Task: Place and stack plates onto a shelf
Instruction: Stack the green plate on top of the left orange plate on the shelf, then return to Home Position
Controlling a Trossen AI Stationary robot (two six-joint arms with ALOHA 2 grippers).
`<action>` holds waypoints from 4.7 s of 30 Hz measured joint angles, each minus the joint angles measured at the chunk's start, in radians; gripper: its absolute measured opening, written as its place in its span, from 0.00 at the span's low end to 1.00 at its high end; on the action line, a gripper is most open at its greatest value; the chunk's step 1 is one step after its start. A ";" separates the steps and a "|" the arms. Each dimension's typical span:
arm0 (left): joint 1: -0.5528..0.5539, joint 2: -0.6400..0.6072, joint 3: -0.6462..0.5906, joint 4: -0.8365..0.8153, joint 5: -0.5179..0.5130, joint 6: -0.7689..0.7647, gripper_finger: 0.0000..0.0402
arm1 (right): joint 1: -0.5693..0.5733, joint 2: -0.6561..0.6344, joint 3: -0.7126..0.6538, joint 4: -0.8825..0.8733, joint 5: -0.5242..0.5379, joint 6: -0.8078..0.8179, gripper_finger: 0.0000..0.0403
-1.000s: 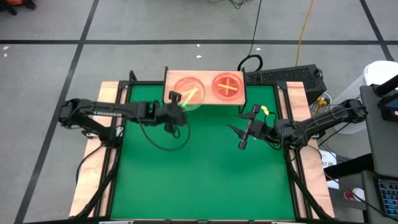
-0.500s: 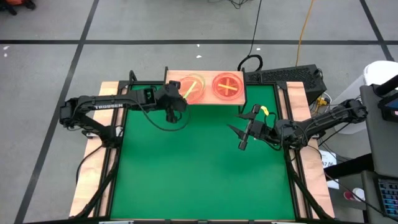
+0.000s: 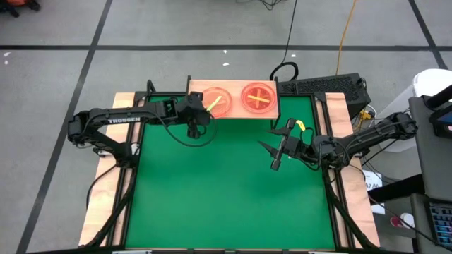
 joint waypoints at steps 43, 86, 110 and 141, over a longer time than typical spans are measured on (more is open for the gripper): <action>-0.006 -0.047 -0.001 -0.068 -0.039 -0.047 0.21 | 0.000 0.000 0.000 -0.041 0.000 0.000 0.45; -0.137 -1.101 -0.691 0.387 0.140 -0.530 0.21 | -0.039 -0.618 -0.453 0.010 -0.104 0.059 0.45; -0.136 -1.318 -0.698 0.222 0.233 -0.568 0.21 | -0.039 -1.009 -0.419 -0.514 -0.107 0.062 0.21; -0.136 -1.411 -1.046 0.494 0.259 -0.628 0.21 | -0.039 -1.007 -0.478 -0.565 -0.109 0.090 0.15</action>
